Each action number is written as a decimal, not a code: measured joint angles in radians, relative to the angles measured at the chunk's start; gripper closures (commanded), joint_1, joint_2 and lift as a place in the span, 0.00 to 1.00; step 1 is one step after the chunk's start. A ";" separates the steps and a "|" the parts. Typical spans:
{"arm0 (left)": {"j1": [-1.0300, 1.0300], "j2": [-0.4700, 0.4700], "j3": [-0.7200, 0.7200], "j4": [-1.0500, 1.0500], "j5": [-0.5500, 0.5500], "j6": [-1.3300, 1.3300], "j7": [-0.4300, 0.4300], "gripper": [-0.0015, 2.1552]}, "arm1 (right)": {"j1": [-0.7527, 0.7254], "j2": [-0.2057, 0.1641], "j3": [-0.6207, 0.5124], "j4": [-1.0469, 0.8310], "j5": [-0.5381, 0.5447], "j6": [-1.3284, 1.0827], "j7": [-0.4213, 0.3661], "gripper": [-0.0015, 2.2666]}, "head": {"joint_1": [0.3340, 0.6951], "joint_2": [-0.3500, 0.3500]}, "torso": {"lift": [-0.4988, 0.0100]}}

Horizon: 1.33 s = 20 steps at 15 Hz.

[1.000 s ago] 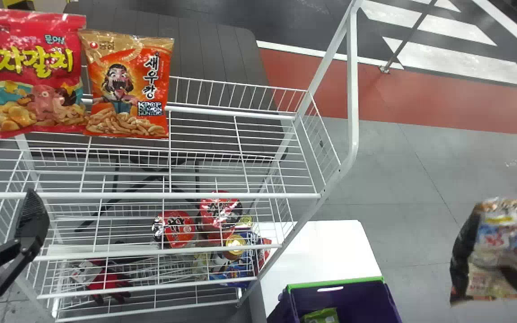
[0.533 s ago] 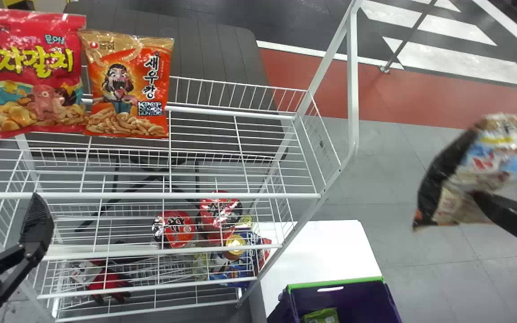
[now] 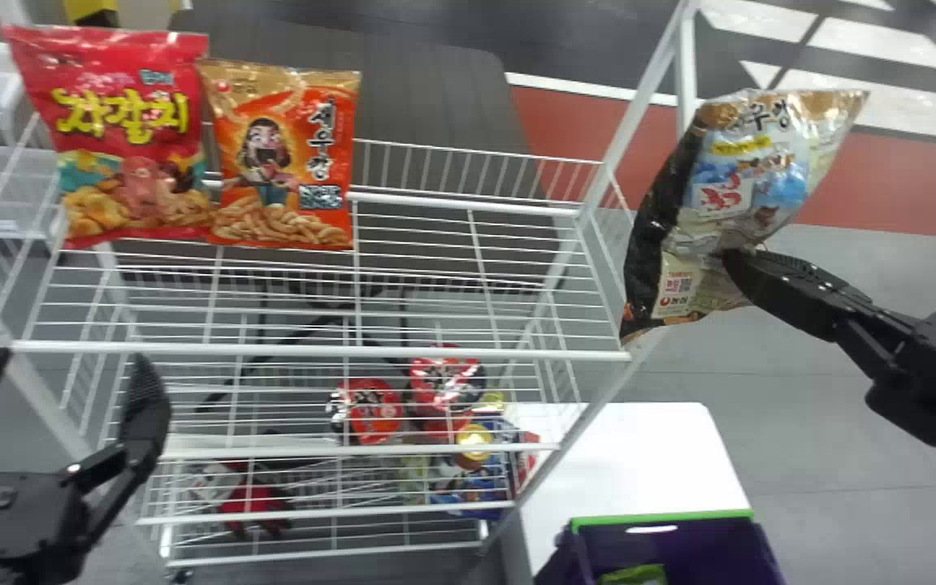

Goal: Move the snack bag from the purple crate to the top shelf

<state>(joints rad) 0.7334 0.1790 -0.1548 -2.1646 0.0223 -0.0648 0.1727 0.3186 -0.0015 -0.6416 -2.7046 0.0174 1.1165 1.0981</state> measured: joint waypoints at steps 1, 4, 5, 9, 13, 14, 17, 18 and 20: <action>0.001 0.000 0.000 -0.001 -0.001 -0.002 0.001 0.07 | -0.001 0.000 0.072 0.015 0.021 -0.019 -0.045 0.65 | 1.00 0.27 | 0.99; 0.003 0.002 -0.001 0.000 -0.002 -0.006 -0.003 0.07 | -0.013 0.000 0.228 0.074 0.043 -0.066 -0.143 0.65 | 1.00 0.35 | 0.99; 0.002 0.002 -0.001 0.001 -0.002 -0.006 -0.003 0.07 | -0.026 0.000 0.276 0.098 0.053 -0.070 -0.167 0.65 | 1.00 0.39 | 0.99; -0.004 0.002 0.001 0.006 -0.001 -0.007 -0.003 0.07 | -0.068 0.000 0.435 0.209 0.099 -0.158 -0.313 0.65 | 1.00 0.47 | 0.99; -0.008 0.002 0.000 0.015 -0.001 -0.007 -0.004 0.07 | -0.103 0.000 0.601 0.366 0.159 -0.355 -0.458 0.65 | 1.00 0.55 | 0.99; -0.008 0.003 0.001 0.016 -0.001 -0.007 -0.004 0.07 | -0.108 0.000 0.628 0.398 0.159 -0.393 -0.489 0.65 | 1.00 0.57 | 0.99; -0.008 0.004 0.004 0.024 -0.001 -0.009 -0.004 0.07 | -0.114 0.000 0.708 0.507 0.146 -0.515 -0.608 0.65 | 1.00 0.63 | 0.99; -0.008 0.004 0.004 0.026 -0.001 -0.009 -0.005 0.07 | -0.114 0.000 0.724 0.539 0.133 -0.557 -0.647 0.65 | 1.00 0.64 | 0.99; -0.008 0.004 0.003 0.029 -0.001 -0.010 -0.007 0.07 | -0.114 0.000 0.747 0.601 0.098 -0.640 -0.725 0.65 | 1.00 0.65 | 0.99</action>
<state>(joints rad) 0.7255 0.1826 -0.1514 -2.1360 0.0215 -0.0743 0.1659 0.2041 -0.0016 0.1051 -2.1039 0.1153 0.4764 0.3732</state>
